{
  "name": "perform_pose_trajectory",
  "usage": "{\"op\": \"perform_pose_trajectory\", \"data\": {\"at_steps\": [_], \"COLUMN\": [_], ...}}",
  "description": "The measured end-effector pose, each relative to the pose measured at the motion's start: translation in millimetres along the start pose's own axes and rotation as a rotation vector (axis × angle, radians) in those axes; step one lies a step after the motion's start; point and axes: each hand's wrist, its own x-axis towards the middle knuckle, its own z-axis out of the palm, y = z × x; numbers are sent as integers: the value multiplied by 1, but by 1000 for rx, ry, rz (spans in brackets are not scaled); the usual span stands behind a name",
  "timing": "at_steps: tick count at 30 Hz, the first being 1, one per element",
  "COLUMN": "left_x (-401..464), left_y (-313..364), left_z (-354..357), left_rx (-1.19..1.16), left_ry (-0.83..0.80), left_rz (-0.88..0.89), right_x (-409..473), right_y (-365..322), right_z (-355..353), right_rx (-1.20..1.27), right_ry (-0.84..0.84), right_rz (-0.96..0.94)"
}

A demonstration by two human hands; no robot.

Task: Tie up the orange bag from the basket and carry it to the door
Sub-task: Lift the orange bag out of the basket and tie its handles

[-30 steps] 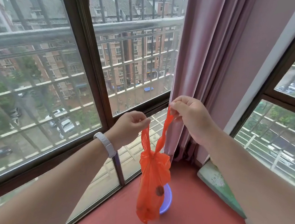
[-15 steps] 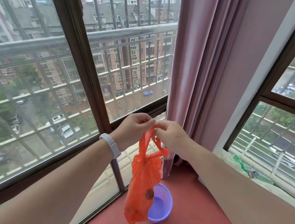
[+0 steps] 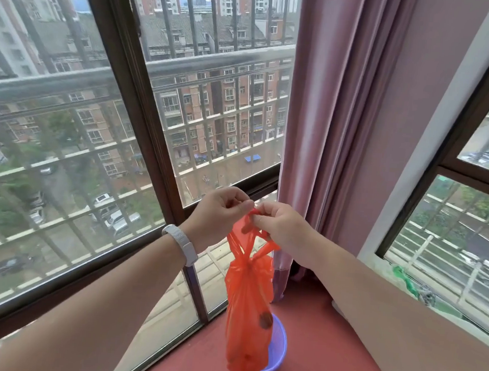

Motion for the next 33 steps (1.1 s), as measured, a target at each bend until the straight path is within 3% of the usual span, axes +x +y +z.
{"op": "perform_pose_trajectory", "data": {"at_steps": [7,11,14,17,24,30,33], "left_x": [3,4,5,8,9,0,-7], "left_y": [-1,1,6,15,26,38,41], "left_z": [11,22,36,52,103,138,159], "left_rx": [37,44,309,521,435,360,249], "left_ry": [-120,-233,-330,-267,-249,-356,-437], "left_rz": [-10,-19,50,141,203,271,270], "right_x": [-7,-17,-26,-38,-71,-105,-116], "right_y": [-1,1,7,9,3,0,-6], "right_z": [-26,-41,-57,-73,-114,-145,-151], "right_rx": [-32,-130,-162,-316,-394,-250,-303], "right_ry": [-75,22,85,17,-55,-108,-94], "right_rz": [46,40,58,100,187,184,158]}}
